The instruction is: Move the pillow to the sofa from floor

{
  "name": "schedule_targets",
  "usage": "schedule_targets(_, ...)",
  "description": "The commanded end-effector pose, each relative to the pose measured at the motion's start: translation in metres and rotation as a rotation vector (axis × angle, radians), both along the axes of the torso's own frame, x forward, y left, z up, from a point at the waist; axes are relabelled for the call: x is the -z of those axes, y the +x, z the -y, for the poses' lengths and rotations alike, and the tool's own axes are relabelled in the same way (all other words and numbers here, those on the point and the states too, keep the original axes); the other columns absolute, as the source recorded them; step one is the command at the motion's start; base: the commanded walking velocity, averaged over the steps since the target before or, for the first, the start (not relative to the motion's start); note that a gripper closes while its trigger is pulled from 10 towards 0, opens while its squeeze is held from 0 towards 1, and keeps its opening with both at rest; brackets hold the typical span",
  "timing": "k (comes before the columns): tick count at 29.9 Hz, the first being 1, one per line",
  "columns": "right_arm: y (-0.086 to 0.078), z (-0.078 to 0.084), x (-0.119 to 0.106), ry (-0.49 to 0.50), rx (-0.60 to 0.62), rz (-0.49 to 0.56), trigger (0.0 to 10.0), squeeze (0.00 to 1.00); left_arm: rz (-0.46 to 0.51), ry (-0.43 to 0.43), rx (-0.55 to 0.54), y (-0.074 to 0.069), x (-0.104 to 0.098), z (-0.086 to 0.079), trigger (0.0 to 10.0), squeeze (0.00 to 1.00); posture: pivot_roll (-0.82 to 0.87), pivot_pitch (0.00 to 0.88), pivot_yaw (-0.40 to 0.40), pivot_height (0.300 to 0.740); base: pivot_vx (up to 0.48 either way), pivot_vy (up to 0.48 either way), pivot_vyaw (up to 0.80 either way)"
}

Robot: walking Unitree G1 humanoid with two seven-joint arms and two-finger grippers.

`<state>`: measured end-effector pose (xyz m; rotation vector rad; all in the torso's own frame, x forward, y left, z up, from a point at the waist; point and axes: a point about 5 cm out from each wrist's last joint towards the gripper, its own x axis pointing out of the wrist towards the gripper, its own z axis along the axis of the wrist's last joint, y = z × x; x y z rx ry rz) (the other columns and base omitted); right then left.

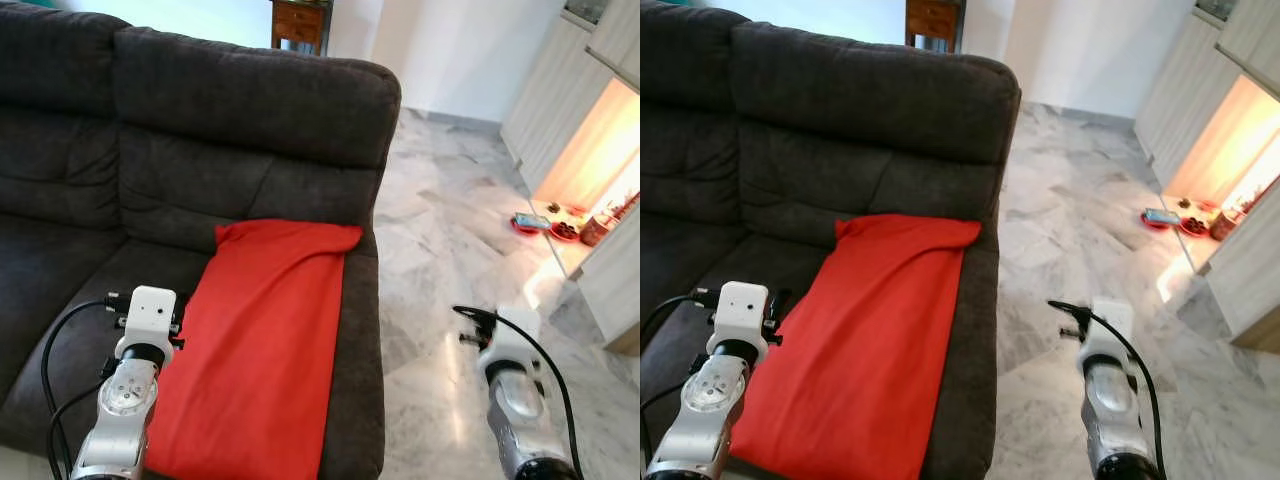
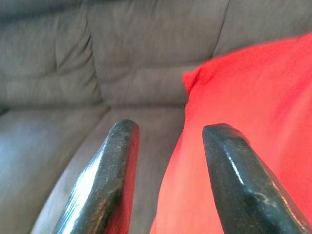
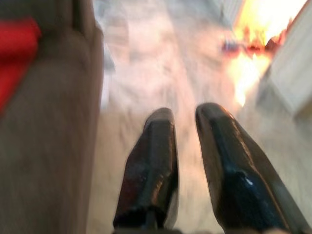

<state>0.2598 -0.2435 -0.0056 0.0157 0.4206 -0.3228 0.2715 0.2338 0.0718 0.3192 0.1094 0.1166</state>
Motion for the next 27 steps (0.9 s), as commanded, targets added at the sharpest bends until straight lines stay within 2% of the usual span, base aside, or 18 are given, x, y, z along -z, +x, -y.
schedule_targets(1, -0.013, 0.007, 0.013, 0.021, 0.055, -0.07, 10.0, 0.0, -0.03, -0.037, -0.023, -0.006, 0.012, -0.002, 10.0, 0.0, 0.12, 0.0, -0.117, 0.74, 0.0, 0.0, 0.0)
schedule_targets(6, -0.053, 0.012, 0.045, 0.098, 0.17, -0.239, 10.0, 0.0, -0.14, -0.076, -0.045, -0.02, 0.043, -0.005, 10.0, 0.0, 0.12, 0.0, -0.115, 0.74, 0.0, 0.0, 0.0)
schedule_targets(9, -0.071, 0.014, 0.056, 0.11, 0.215, -0.314, 10.0, 0.0, -0.174, -0.082, -0.049, -0.026, 0.052, -0.004, 10.0, 0.0, 0.12, 0.0, -0.112, 0.74, 0.0, 0.0, 0.0)
schedule_targets(10, -0.091, 0.013, 0.067, 0.115, 0.238, -0.39, 10.0, 0.0, -0.209, -0.092, -0.057, -0.032, 0.063, -0.004, 10.0, 0.0, 0.12, 0.0, -0.108, 0.74, 0.0, 0.0, 0.0)
schedule_targets(15, -0.123, 0.01, 0.083, 0.112, 0.262, -0.52, 10.0, 0.0, -0.26, -0.107, -0.066, -0.042, 0.078, -0.005, 10.0, 0.0, 0.12, 0.0, -0.101, 0.74, 0.0, 0.0, 0.0)
schedule_targets(20, -0.14, 0.005, 0.09, 0.133, 0.247, -0.576, 10.0, 0.0, -0.326, -0.142, -0.064, -0.052, 0.093, -0.002, 10.0, 0.0, 0.12, 0.0, -0.09, 0.74, 0.0, 0.0, 0.0)
schedule_targets(23, -0.144, 0.004, 0.091, 0.132, 0.246, -0.591, 10.0, 0.0, -0.358, -0.162, -0.058, -0.056, 0.099, 0.001, 10.0, 0.0, 0.12, 0.0, -0.082, 0.74, 0.0, 0.0, 0.0)
schedule_targets(27, -0.149, -0.005, 0.095, 0.143, 0.197, -0.624, 10.0, 0.0, -0.448, -0.194, -0.07, -0.067, 0.114, 0.002, 10.0, 0.0, 0.11, 0.0, -0.066, 0.74, 0.0, 0.0, 0.0)
